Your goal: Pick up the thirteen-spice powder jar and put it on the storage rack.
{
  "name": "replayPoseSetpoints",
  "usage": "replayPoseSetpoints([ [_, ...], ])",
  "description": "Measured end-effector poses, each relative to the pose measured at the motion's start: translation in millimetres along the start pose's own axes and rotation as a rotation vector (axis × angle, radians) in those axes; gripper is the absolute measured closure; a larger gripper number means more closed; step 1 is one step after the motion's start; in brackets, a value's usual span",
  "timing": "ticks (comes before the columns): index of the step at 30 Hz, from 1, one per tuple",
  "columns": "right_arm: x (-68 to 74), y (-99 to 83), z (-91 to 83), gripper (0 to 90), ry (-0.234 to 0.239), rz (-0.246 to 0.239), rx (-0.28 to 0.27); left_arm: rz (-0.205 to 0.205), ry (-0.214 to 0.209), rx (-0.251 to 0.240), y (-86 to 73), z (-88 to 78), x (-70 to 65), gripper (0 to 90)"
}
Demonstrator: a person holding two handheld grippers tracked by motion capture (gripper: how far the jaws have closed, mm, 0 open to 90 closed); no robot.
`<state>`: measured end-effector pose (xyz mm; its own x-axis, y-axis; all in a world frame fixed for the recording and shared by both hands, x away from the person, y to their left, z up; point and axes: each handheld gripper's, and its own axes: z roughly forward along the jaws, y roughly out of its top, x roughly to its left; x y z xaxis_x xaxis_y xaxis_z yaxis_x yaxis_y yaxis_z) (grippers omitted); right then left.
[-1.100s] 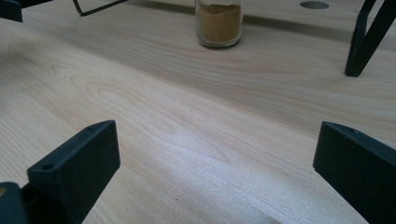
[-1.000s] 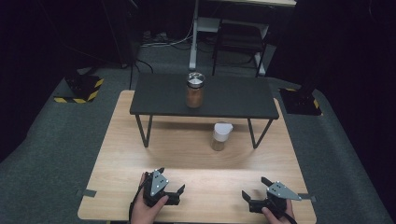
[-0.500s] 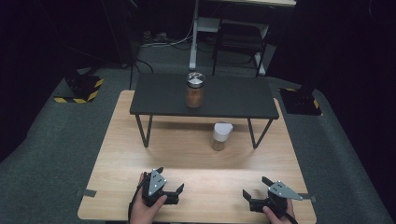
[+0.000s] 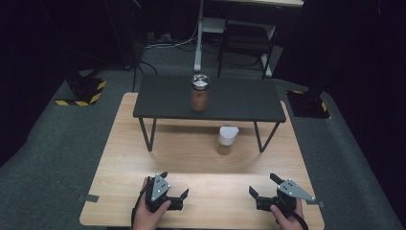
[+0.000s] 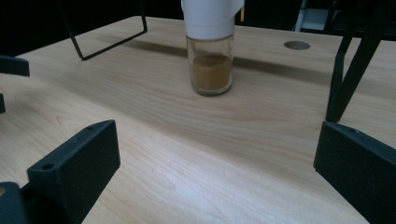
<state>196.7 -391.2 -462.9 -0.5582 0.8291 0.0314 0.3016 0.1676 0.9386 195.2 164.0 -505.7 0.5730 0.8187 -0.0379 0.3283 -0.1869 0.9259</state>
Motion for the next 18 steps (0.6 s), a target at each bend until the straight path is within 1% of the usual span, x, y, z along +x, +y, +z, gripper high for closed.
replayPoseSetpoints([
  [2,0.4,4.7,2.8,0.2,0.001,-0.010,-0.004,-0.004,-0.002,-0.002,-0.3,-0.2,0.4,0.6],
  [5,-0.5,13.0,7.3,0.2,0.005,-0.016,-0.016,0.004,-0.004,-0.007,-1.3,-0.6,0.3,0.6],
  [8,-2.3,20.0,12.1,0.1,0.003,-0.012,-0.026,0.002,-0.006,-0.006,-1.1,-0.7,0.7,0.6],
  [14,-4.6,28.2,20.9,0.2,-0.003,-0.017,-0.037,0.009,-0.010,-0.011,-2.1,-1.5,1.4,0.6],
  [15,-4.7,31.6,25.1,0.2,-0.004,-0.016,-0.037,0.008,-0.010,-0.012,-2.3,-1.6,1.4,0.6],
  [17,-4.3,33.0,27.0,0.2,-0.004,-0.016,-0.037,0.005,-0.011,-0.015,-2.8,-1.7,1.8,0.6],
  [18,-3.6,35.5,31.6,0.2,-0.003,-0.021,-0.036,0.004,-0.012,-0.015,-2.9,-1.8,2.0,0.6],
])
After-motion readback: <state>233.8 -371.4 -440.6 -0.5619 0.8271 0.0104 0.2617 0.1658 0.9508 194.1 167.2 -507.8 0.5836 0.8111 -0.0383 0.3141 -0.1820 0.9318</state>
